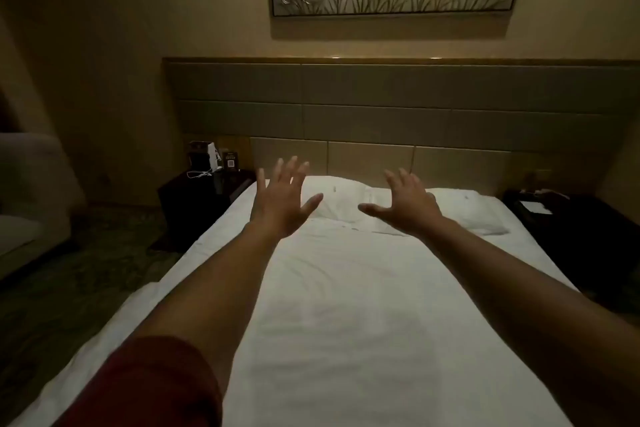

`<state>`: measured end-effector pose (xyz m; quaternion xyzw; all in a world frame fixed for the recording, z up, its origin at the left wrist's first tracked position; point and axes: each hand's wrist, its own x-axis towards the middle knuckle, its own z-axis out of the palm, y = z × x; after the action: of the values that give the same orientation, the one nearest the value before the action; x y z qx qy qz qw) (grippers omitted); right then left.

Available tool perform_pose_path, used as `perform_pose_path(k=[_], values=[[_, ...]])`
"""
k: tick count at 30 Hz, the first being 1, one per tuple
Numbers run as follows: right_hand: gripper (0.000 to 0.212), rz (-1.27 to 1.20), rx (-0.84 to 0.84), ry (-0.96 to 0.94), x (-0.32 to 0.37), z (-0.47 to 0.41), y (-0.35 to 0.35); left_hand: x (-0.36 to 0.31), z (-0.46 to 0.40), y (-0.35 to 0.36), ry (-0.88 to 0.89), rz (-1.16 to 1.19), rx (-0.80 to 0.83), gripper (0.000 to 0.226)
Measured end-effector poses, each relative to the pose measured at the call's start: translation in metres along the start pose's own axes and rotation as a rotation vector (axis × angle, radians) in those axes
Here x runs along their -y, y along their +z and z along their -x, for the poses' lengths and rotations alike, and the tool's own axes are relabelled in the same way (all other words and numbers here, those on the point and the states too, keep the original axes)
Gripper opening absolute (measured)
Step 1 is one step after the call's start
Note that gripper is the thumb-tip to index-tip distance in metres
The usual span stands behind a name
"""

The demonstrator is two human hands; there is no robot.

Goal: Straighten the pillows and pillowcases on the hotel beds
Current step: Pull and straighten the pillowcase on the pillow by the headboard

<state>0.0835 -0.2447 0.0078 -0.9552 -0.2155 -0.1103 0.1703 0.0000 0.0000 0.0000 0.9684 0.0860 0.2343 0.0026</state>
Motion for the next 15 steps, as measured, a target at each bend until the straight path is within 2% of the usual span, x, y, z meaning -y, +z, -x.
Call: perform_pose_path(k=[6,7,9,10,12,13,15], values=[[0.098,0.051,-0.056,-0.073,0.028,0.008,0.02,0.038,0.016,0.007,-0.036,-0.009,0.009,0.082],[0.097,0.068,-0.033,-0.12,0.055,0.016,0.034,0.067,0.042,0.006,-0.065,-0.014,0.035,0.082],[0.096,0.079,-0.028,-0.128,0.061,0.018,0.036,0.082,0.051,0.007,-0.032,-0.052,0.032,0.083],[0.096,0.085,0.005,-0.224,0.1,0.02,0.043,0.119,0.086,-0.007,-0.117,-0.094,0.009,0.084],[0.096,0.046,-0.005,-0.212,0.11,0.016,0.04,0.138,0.091,-0.017,-0.115,-0.131,0.03,0.087],[0.096,0.011,0.015,-0.31,0.155,0.018,0.052,0.176,0.129,-0.033,-0.221,-0.178,0.018,0.088],[0.095,0.011,-0.006,-0.325,0.165,0.019,0.054,0.188,0.14,-0.036,-0.253,-0.169,0.017,0.088]])
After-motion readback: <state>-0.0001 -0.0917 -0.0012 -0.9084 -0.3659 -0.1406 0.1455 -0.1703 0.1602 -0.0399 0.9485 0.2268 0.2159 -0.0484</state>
